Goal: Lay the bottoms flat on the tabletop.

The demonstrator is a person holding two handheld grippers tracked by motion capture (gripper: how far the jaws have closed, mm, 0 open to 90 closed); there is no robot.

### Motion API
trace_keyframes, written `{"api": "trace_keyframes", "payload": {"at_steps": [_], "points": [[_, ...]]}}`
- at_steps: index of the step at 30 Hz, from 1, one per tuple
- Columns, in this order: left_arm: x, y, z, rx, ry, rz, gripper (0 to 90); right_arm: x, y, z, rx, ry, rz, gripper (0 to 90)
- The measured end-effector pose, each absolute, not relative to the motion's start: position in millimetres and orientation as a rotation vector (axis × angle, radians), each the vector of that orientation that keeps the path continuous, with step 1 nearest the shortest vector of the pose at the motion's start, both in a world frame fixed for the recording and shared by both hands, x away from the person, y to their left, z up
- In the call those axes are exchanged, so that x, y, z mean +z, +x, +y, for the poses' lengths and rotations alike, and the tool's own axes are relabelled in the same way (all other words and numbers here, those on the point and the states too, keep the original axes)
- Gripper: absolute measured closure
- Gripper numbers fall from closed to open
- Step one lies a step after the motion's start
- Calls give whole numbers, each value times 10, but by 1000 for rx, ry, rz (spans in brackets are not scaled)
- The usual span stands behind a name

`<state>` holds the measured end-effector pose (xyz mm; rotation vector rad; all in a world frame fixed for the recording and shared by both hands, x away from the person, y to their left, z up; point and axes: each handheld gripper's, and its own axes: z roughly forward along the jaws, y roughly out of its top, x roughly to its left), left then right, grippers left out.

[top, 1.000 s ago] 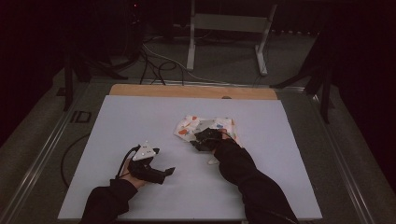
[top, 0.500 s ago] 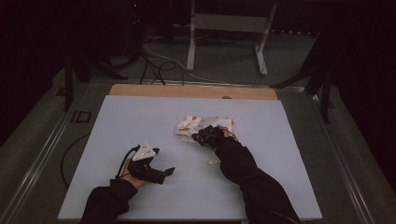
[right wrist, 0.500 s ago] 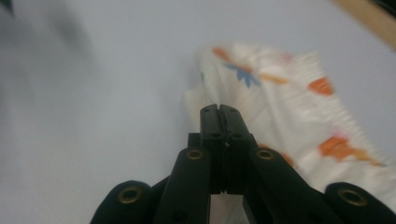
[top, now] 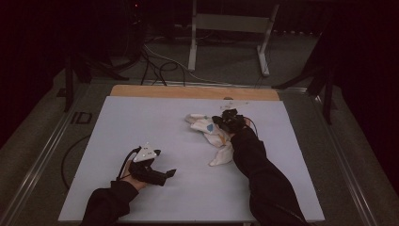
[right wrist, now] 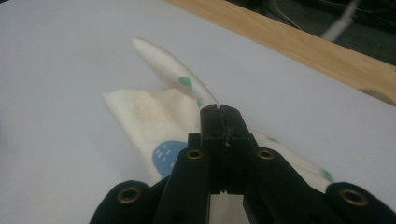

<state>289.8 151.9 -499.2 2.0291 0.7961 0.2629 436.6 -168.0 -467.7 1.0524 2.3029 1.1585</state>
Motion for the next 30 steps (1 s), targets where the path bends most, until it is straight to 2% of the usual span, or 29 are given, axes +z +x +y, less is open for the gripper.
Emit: {"api": "trace_keyframes", "payload": {"at_steps": [5, 9, 11, 19, 20, 30], "points": [[-4991, 2898, 1512, 261, 2032, 793, 42, -4765, 4422, -1825, 1099, 1138, 2267, 874], [-4981, 2904, 1498, 262, 2030, 786, 43, -4792, 4405, -1873, 1111, 1157, 2284, 545], [-4969, 2910, 1490, 252, 2025, 782, 44, -4766, 4363, -1881, 1123, 1154, 2275, 430], [-4894, 2924, 1395, 251, 2024, 720, 48, -4589, 4092, -1937, 1255, 1057, 2300, 163], [-4882, 2931, 1372, 255, 2024, 709, 48, -4570, 4048, -1948, 1269, 1042, 2309, 140], [-4768, 3160, 1070, 261, 2054, 587, 74, -4577, 3523, -2131, 1328, 1016, 2262, 144]]}}
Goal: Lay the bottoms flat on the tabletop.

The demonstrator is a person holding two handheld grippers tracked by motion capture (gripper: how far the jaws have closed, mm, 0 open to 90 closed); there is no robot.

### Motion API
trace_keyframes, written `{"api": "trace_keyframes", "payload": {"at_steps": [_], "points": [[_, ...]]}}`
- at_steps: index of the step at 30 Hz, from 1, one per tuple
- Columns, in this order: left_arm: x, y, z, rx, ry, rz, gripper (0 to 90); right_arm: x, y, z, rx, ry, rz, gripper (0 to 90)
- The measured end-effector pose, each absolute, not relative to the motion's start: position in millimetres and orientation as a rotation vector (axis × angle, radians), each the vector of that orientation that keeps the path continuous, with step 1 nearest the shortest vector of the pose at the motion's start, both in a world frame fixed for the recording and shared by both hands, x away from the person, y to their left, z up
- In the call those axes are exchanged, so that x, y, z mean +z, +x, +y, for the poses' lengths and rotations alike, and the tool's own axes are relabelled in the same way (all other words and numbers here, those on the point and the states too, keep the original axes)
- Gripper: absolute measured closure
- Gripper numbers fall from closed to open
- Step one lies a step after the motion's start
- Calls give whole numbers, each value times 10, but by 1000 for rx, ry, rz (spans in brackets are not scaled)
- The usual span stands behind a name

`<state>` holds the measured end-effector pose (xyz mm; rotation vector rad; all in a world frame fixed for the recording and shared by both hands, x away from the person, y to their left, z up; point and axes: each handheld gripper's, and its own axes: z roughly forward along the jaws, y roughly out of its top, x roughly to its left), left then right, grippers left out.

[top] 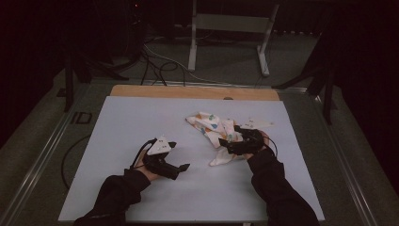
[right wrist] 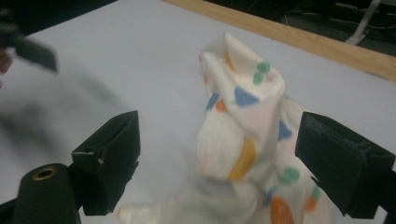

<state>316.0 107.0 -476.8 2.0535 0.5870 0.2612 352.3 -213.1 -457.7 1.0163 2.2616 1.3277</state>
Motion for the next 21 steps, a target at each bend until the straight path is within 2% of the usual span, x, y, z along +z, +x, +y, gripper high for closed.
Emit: {"api": "trace_keyframes", "payload": {"at_steps": [6, 12, 21], "points": [[-4784, 3377, 855, 273, 2095, 534, 91, -4620, 3282, -2247, 1345, 1047, 2260, 147], [-4836, 3588, 589, 293, 2142, 505, 154, -4650, 3092, -2315, 1341, 1077, 2263, 149], [-4982, 3837, 266, 328, 2206, 481, 205, -4638, 3053, -2405, 1404, 1094, 2245, 148]]}}
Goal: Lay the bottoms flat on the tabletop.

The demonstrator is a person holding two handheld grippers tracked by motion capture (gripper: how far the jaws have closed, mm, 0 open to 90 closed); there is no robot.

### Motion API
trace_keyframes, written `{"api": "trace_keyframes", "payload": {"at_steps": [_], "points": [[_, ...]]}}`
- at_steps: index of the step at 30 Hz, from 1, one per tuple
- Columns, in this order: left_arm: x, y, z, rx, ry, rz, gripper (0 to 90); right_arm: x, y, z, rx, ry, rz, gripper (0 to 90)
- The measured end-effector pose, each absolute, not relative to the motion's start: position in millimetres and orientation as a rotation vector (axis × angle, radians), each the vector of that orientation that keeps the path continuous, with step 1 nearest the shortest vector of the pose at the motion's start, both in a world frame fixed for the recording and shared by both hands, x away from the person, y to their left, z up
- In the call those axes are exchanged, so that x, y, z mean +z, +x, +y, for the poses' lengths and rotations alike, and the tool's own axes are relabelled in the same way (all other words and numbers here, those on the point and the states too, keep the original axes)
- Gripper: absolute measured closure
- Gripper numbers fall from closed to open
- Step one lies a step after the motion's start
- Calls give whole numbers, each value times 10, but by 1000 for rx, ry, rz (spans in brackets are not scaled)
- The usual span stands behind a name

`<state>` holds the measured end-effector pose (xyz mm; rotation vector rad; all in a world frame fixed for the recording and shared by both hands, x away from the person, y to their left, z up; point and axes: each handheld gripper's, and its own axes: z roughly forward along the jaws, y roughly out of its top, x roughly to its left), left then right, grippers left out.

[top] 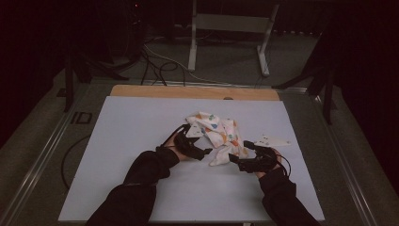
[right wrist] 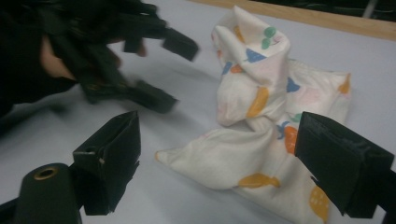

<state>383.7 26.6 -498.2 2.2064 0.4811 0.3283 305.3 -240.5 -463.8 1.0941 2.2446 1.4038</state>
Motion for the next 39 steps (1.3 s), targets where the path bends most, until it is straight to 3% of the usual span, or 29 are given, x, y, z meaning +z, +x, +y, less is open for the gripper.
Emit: {"api": "trace_keyframes", "payload": {"at_steps": [13, 15, 18, 19, 20, 22, 29, 31, 32, 33, 36, 39], "points": [[-5212, 3991, -130, 362, 2326, 406, 259, -4674, 3070, -2435, 1396, 1099, 2261, 149], [-5230, 3993, -147, 387, 2339, 392, 299, -4680, 3074, -2435, 1390, 1100, 2263, 150], [-5220, 3996, -138, 420, 2326, 413, 434, -4684, 3075, -2431, 1385, 1102, 2265, 151], [-5194, 4000, -101, 455, 2308, 412, 434, -4688, 3076, -2428, 1384, 1100, 2267, 151], [-5181, 4002, -84, 460, 2296, 414, 570, -4694, 3074, -2411, 1382, 1100, 2271, 151], [-5143, 3994, -45, 464, 2266, 424, 678, -4698, 3078, -2405, 1378, 1091, 2277, 152], [-5027, 3927, 22, 425, 2242, 406, 900, -4694, 3076, -2398, 1374, 1097, 2275, 153], [-5050, 3915, 6, 419, 2257, 385, 900, -4692, 3072, -2401, 1376, 1097, 2276, 153], [-5075, 3900, -13, 435, 2261, 381, 853, -4691, 3071, -2401, 1370, 1098, 2277, 153], [-5099, 3889, -32, 436, 2264, 380, 693, -4692, 3071, -2400, 1372, 1097, 2276, 153], [-5174, 3883, -96, 410, 2289, 371, 540, -4690, 3074, -2402, 1377, 1095, 2279, 153], [-5241, 3896, -154, 419, 2316, 376, 516, -4696, 3080, -2401, 1383, 1099, 2279, 154]]}}
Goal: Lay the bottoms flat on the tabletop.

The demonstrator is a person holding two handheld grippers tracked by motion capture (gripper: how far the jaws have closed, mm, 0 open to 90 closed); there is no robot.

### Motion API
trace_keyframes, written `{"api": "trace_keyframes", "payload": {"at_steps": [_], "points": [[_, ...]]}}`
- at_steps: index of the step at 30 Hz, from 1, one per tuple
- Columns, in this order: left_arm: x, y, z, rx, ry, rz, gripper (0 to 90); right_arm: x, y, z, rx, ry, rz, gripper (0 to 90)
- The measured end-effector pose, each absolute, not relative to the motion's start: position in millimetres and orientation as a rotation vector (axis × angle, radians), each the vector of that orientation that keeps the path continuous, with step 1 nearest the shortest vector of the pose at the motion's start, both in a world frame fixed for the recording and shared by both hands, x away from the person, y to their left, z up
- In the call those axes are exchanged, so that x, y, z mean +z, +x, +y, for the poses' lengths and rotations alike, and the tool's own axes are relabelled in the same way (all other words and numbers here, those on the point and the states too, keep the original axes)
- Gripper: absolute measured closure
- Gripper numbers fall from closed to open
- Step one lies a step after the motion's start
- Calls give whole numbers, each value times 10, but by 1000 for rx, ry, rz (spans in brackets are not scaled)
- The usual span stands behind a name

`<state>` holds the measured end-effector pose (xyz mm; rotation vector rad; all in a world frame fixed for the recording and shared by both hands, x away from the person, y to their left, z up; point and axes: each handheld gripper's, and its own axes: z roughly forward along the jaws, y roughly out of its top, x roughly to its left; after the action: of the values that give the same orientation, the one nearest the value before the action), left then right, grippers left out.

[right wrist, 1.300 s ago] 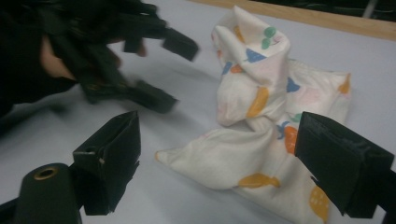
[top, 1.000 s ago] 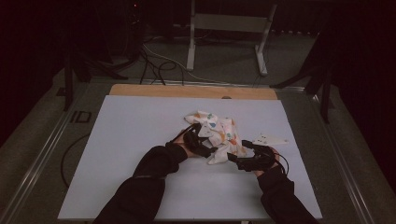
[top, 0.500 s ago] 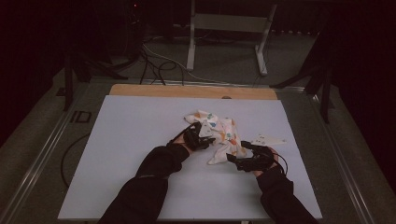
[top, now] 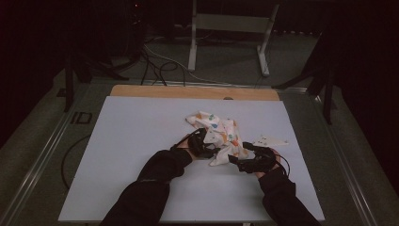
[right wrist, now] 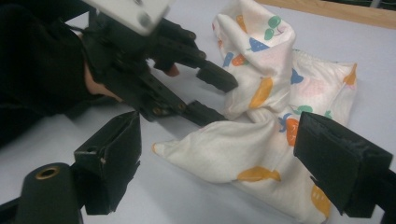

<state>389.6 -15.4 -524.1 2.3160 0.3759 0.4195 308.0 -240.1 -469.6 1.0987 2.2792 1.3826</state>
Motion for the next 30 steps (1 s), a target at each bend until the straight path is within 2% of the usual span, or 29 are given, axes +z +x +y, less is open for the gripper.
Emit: {"api": "trace_keyframes", "payload": {"at_steps": [3, 5, 6, 9, 10, 20, 30], "points": [[-5260, 3912, -190, 419, 2300, 392, 516, -4697, 3082, -2411, 1386, 1099, 2278, 154], [-5257, 3915, -208, 429, 2305, 397, 545, -4695, 3085, -2419, 1375, 1102, 2279, 155], [-5257, 3914, -216, 439, 2307, 400, 595, -4695, 3085, -2420, 1377, 1104, 2279, 155], [-5229, 3913, -196, 442, 2310, 403, 826, -4697, 3084, -2415, 1377, 1100, 2279, 155], [-5209, 3910, -176, 438, 2307, 406, 868, -4697, 3084, -2415, 1376, 1100, 2279, 155], [-4932, 3671, 91, 452, 2291, 391, 880, -4673, 3051, -2396, 1374, 1080, 2276, 155], [-4718, 3028, 397, 465, 2363, 303, 880, -4630, 2961, -2405, 1352, 1057, 2269, 155]]}}
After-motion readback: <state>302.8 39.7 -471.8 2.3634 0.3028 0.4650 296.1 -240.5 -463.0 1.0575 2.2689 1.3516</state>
